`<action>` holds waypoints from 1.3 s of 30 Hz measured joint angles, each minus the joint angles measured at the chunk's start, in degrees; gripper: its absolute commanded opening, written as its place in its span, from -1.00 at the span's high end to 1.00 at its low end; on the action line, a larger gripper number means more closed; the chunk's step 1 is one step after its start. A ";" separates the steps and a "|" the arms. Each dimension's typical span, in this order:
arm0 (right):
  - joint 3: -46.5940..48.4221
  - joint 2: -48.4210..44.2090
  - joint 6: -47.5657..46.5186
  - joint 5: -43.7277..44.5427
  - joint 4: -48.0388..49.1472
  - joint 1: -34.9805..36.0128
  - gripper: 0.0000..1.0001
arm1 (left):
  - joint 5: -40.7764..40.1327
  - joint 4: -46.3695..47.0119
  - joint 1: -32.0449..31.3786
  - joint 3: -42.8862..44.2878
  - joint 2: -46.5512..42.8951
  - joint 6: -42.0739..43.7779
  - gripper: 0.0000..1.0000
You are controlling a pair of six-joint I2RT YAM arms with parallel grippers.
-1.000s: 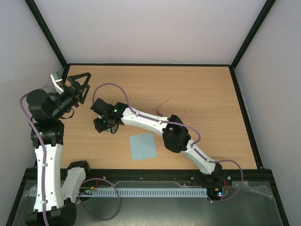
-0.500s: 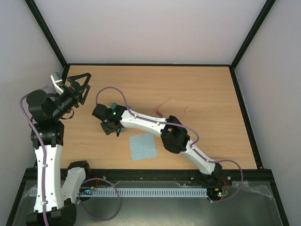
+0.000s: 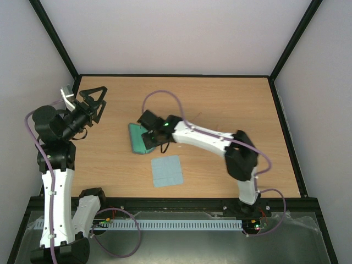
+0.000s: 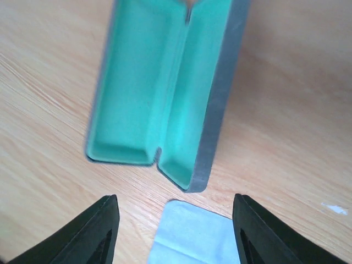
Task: Organize the sunglasses
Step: Adjust the sunglasses case at the center of the board.
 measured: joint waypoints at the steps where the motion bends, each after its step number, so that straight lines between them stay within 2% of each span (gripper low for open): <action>1: -1.64 -2.47 0.44 -0.81 1.29 -0.81 -0.19 | -0.02 0.02 0.00 -0.09 0.02 0.02 -0.99; 4: -6.25 -9.27 1.77 -4.35 5.73 -4.22 -0.22 | 0.00 0.07 0.00 -0.22 0.02 0.02 -0.99; 6: -7.19 -10.34 2.01 -6.45 7.54 -5.66 -0.25 | 0.00 0.15 0.00 -0.42 0.02 0.02 -0.99; 16: -7.06 -0.85 -1.53 -11.47 9.42 -6.25 -0.55 | 0.00 -0.26 0.00 -1.29 0.31 1.46 -0.99; 26: -7.06 2.49 -2.95 -12.98 11.06 -6.49 -0.46 | 0.02 -1.68 0.00 -4.39 0.35 3.48 -0.99; 31: -6.73 6.86 -3.87 -15.21 12.96 -7.08 -0.24 | 0.02 -1.62 0.00 -4.90 0.35 3.72 -0.99; 37: -6.14 10.03 -4.92 -16.72 13.75 -8.24 0.31 | 0.02 -1.64 0.00 -6.10 0.35 3.80 -0.99; 39: -5.86 10.03 -5.33 -16.76 13.97 -8.50 0.42 | 0.02 -1.62 0.00 -6.47 0.33 3.96 -0.99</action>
